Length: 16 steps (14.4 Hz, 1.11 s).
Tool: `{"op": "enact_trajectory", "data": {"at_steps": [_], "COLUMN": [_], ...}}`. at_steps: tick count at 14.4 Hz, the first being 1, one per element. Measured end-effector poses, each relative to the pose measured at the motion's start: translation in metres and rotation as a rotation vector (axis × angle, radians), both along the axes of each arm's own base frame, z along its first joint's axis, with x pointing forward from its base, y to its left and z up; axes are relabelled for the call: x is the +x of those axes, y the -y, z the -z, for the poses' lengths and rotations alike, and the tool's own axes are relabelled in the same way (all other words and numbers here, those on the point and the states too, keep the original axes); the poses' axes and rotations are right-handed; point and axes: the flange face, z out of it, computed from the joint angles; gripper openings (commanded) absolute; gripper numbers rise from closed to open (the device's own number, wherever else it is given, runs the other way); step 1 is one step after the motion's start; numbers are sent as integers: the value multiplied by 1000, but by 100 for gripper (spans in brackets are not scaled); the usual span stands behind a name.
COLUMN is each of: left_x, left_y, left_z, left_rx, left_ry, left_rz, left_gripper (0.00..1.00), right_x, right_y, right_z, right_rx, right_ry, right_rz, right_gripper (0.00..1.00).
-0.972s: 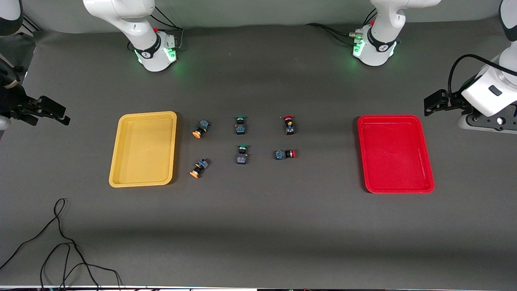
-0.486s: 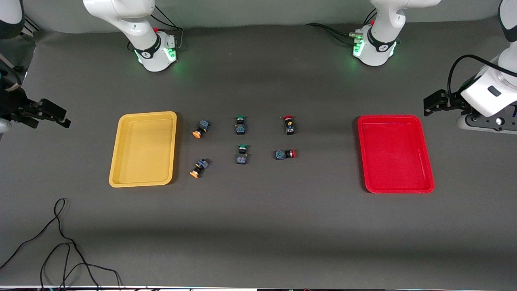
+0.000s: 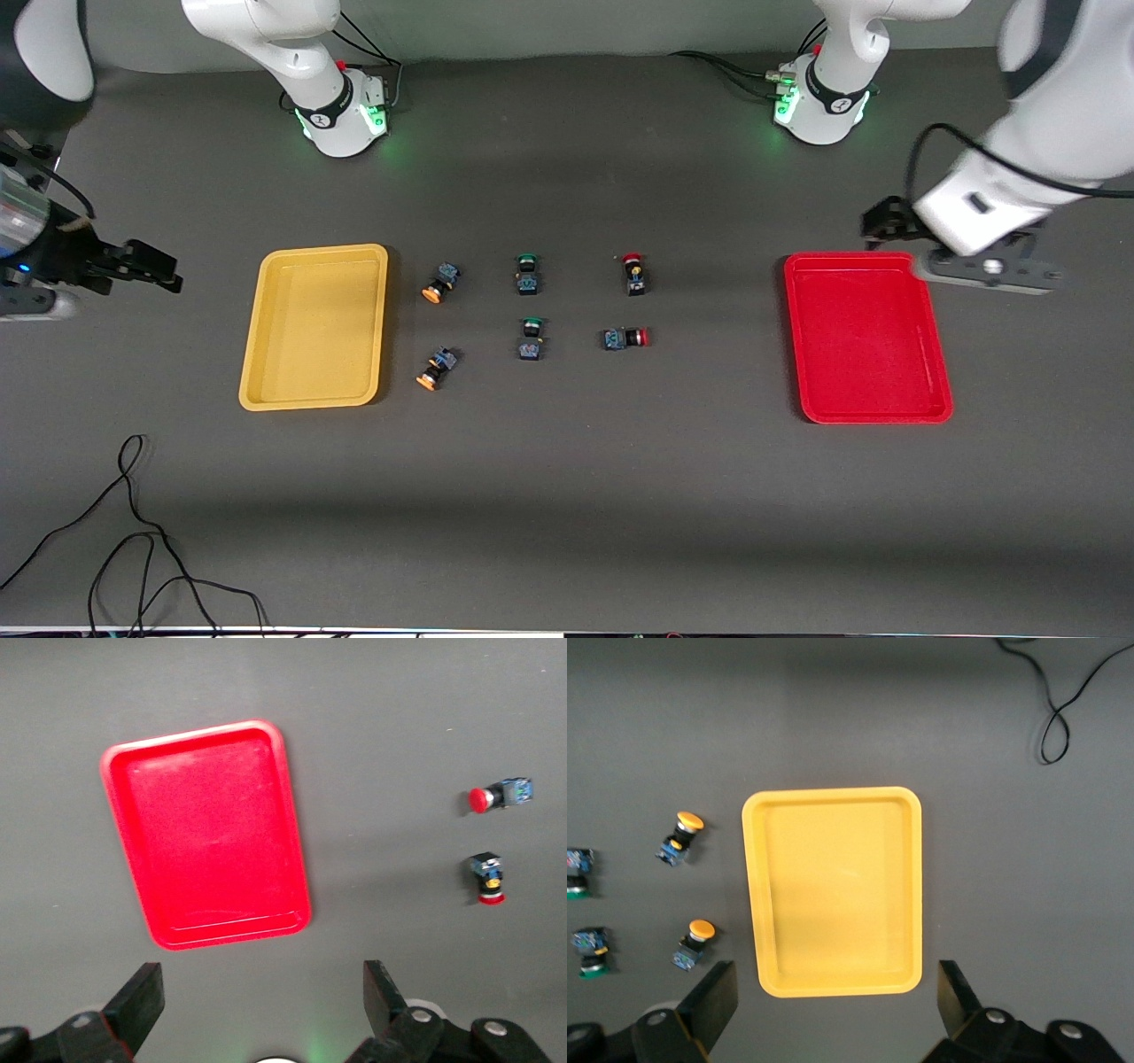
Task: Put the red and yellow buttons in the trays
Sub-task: 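Reach the right gripper to a yellow button while the left reaches red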
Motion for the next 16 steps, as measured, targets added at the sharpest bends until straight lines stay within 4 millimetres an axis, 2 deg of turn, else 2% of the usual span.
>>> {"op": "enact_trajectory", "data": {"at_steps": [2, 4, 6, 9, 11, 13, 14, 16], "left_x": [-11, -23, -39, -64, -71, -72, -73, -81], "left_y": [43, 87, 135, 197, 219, 224, 225, 232], "left_z": [11, 23, 34, 53, 63, 78, 90, 128], "left_rx": [2, -1, -7, -7, -21, -43, -48, -48], "left_ry": [11, 35, 62, 73, 79, 79, 81, 78], "left_rz": [-4, -22, -61, -100, -118, -125, -126, -129], "left_gripper": [100, 100, 100, 100, 100, 100, 100, 100], "right_x": [0, 0, 1, -1, -7, -18, -25, -41], "right_y": [-4, -19, -45, -106, -146, -178, -191, -210], "right_z": [4, 4, 9, 29, 50, 78, 94, 129], "right_rx": [1, 13, 31, 22, 7, -8, -15, -29], "right_ry": [-17, -17, -26, -61, -71, -77, -78, -85], "right_rz": [-14, -22, 35, 138, 200, 262, 290, 330], "right_gripper": [100, 100, 100, 100, 100, 100, 100, 100]}}
